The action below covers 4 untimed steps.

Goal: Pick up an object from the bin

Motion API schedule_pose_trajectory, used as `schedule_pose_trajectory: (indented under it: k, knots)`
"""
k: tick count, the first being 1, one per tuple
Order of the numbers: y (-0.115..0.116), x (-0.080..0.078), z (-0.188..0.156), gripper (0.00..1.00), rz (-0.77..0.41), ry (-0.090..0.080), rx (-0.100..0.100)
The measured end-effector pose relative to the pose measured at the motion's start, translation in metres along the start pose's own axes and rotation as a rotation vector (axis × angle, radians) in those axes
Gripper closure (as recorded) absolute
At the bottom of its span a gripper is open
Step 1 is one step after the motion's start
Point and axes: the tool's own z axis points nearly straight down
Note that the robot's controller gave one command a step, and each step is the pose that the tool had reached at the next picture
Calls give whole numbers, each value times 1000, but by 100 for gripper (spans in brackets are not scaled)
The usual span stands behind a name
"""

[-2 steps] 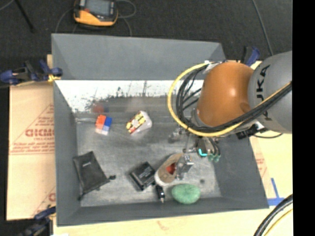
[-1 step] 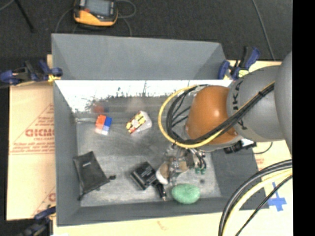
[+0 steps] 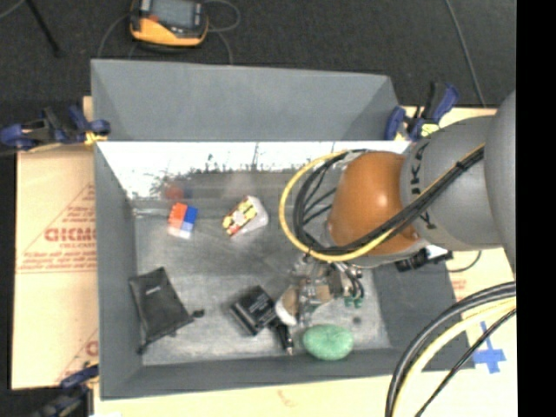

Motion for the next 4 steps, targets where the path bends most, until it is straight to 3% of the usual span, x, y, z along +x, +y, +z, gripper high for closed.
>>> schedule_pose_trajectory:
  k: [2,3,4]
  knots:
    - [1,2,-4,100,-1,-3,0]
    - [-1,5,-33,100,0,8,-1]
    - [-3,-15,-60,100,-15,10,0]
